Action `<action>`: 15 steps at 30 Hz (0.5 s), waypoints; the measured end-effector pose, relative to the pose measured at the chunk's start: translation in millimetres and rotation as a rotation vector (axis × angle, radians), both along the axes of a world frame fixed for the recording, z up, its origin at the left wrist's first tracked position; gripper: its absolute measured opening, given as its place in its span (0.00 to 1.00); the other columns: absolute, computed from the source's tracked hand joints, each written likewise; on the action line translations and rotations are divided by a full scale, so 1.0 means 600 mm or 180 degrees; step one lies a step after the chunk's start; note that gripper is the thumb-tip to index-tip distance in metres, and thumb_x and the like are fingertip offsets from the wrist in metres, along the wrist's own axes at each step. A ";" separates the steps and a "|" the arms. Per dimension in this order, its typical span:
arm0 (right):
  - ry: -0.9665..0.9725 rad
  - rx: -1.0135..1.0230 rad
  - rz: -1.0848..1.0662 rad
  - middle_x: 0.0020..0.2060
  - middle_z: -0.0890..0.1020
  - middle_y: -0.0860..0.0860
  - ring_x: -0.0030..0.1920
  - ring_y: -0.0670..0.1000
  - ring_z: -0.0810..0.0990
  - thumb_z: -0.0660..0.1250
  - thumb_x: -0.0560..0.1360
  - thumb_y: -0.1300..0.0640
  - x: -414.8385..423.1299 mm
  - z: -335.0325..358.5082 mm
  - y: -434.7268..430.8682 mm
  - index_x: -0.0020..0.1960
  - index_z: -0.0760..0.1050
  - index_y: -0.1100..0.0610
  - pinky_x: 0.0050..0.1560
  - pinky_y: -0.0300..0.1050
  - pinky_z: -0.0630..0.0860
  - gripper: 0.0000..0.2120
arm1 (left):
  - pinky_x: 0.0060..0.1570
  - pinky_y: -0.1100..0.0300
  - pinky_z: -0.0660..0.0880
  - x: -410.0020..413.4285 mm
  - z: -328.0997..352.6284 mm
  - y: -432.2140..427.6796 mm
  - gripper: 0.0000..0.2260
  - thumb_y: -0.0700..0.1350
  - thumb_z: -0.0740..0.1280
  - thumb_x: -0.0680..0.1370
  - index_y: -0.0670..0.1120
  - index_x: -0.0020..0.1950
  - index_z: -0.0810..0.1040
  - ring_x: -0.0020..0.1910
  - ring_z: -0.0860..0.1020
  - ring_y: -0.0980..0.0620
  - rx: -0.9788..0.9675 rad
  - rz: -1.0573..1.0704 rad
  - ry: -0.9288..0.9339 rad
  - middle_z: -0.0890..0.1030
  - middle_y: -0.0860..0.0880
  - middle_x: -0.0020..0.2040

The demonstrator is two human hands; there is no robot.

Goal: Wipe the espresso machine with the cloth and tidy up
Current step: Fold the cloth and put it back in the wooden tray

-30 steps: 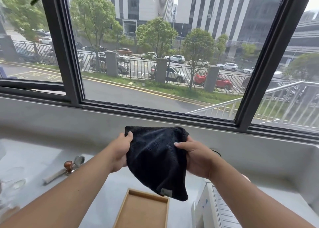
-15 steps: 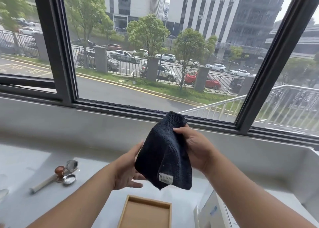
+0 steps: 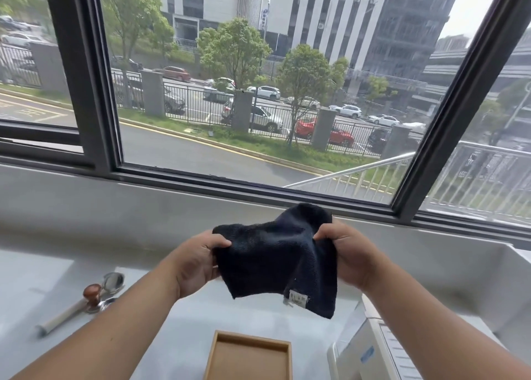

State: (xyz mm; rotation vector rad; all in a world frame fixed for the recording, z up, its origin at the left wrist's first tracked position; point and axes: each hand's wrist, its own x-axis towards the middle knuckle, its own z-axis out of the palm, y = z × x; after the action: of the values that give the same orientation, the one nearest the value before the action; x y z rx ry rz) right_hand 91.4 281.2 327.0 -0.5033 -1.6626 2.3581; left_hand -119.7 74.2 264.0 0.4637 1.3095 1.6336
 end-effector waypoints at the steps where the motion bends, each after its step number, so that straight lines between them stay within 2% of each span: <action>1: -0.0114 0.0155 -0.0043 0.57 0.83 0.68 0.54 0.64 0.83 0.62 0.68 0.67 0.000 -0.006 0.004 0.67 0.77 0.66 0.60 0.60 0.80 0.28 | 0.44 0.55 0.78 -0.007 0.005 -0.003 0.12 0.38 0.64 0.80 0.45 0.61 0.82 0.46 0.83 0.49 -0.0031 -0.0006 0.0094 0.85 0.45 0.52; 5: -0.0883 0.0735 -0.0461 0.53 0.88 0.60 0.48 0.57 0.88 0.61 0.74 0.70 0.000 -0.041 0.009 0.59 0.86 0.56 0.44 0.49 0.84 0.21 | 0.46 0.53 0.80 -0.025 0.010 -0.006 0.13 0.35 0.67 0.82 0.39 0.66 0.79 0.49 0.86 0.45 -0.0318 0.0094 0.0331 0.87 0.40 0.55; 7: -0.1152 0.0851 -0.0698 0.50 0.89 0.57 0.47 0.56 0.89 0.63 0.77 0.71 0.001 -0.060 0.011 0.59 0.84 0.57 0.43 0.49 0.85 0.18 | 0.41 0.58 0.82 -0.029 0.009 -0.005 0.16 0.33 0.70 0.80 0.41 0.68 0.77 0.46 0.88 0.48 -0.0507 0.0235 0.0486 0.89 0.43 0.53; 9: -0.1296 0.0926 -0.0922 0.49 0.90 0.55 0.49 0.56 0.89 0.66 0.78 0.71 0.004 -0.072 0.010 0.60 0.82 0.59 0.44 0.49 0.85 0.15 | 0.39 0.59 0.82 -0.036 0.003 -0.005 0.25 0.33 0.73 0.78 0.47 0.71 0.72 0.45 0.88 0.48 -0.0648 0.0390 0.0631 0.87 0.42 0.56; 11: -0.1478 0.1121 -0.1070 0.50 0.89 0.56 0.50 0.57 0.88 0.68 0.78 0.69 0.006 -0.079 0.011 0.61 0.81 0.59 0.46 0.52 0.86 0.14 | 0.53 0.53 0.82 -0.044 -0.006 -0.006 0.35 0.35 0.76 0.77 0.54 0.78 0.66 0.52 0.87 0.44 -0.0783 0.0432 0.0899 0.84 0.39 0.62; 13: -0.1716 0.1388 -0.1185 0.55 0.87 0.58 0.51 0.58 0.87 0.70 0.78 0.67 0.007 -0.078 0.009 0.66 0.77 0.59 0.51 0.56 0.86 0.17 | 0.65 0.46 0.77 -0.048 -0.012 -0.007 0.38 0.36 0.77 0.76 0.56 0.80 0.65 0.56 0.85 0.43 -0.0873 0.0372 0.1215 0.84 0.39 0.61; 15: -0.1994 0.1839 -0.1302 0.61 0.81 0.58 0.54 0.58 0.84 0.72 0.79 0.61 0.009 -0.073 0.011 0.77 0.65 0.54 0.50 0.52 0.84 0.30 | 0.63 0.49 0.77 -0.044 -0.017 -0.007 0.36 0.37 0.77 0.76 0.56 0.79 0.67 0.54 0.86 0.46 -0.0902 0.0300 0.1461 0.85 0.40 0.58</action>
State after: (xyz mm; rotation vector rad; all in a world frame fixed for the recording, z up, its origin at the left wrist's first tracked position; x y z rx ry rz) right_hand 96.7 287.7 282.9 -1.3814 -2.1032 1.4045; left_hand -146.1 69.8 253.8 0.6330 1.8980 1.4311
